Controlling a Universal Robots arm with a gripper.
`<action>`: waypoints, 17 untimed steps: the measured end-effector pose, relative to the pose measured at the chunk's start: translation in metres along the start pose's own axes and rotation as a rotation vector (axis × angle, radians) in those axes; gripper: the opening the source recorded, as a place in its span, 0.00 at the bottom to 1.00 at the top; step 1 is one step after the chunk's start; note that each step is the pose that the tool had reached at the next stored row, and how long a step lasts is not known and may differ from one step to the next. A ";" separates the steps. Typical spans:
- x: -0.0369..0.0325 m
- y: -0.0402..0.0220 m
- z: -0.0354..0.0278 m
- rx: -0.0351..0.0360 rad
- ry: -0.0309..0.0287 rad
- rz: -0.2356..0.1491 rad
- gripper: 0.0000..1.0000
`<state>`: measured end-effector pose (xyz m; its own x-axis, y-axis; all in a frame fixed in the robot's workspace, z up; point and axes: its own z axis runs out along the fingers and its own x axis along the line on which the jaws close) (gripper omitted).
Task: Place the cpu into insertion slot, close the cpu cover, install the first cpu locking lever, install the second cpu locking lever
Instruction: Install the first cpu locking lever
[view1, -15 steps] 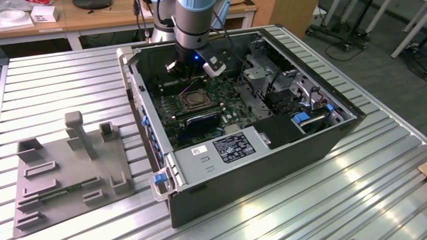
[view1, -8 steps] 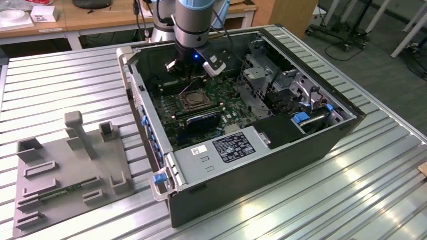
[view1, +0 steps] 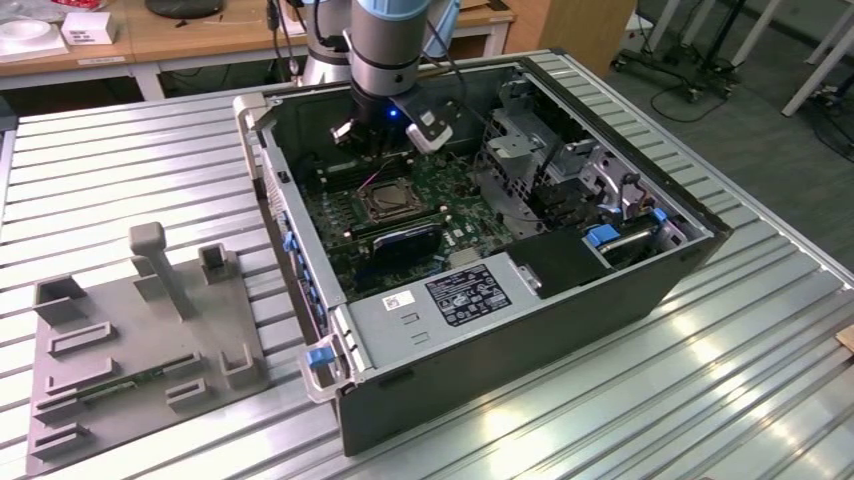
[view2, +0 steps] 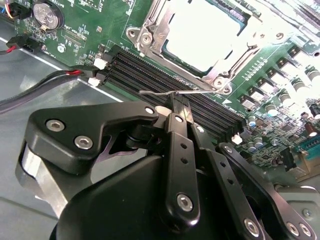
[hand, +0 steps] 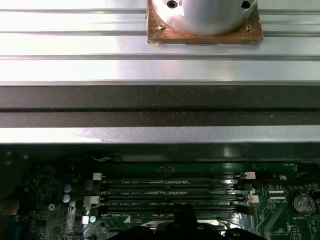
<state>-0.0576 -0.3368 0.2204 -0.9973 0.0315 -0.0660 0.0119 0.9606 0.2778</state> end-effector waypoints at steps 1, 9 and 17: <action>0.0000 -0.0001 0.0000 -0.0001 -0.0001 0.000 0.11; 0.0002 -0.0010 0.0023 -0.0001 -0.0001 0.000 0.11; -0.0002 -0.0013 0.0032 -0.0001 -0.0001 0.000 0.11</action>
<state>-0.0573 -0.3372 0.2170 -0.9973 0.0314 -0.0660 0.0118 0.9605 0.2779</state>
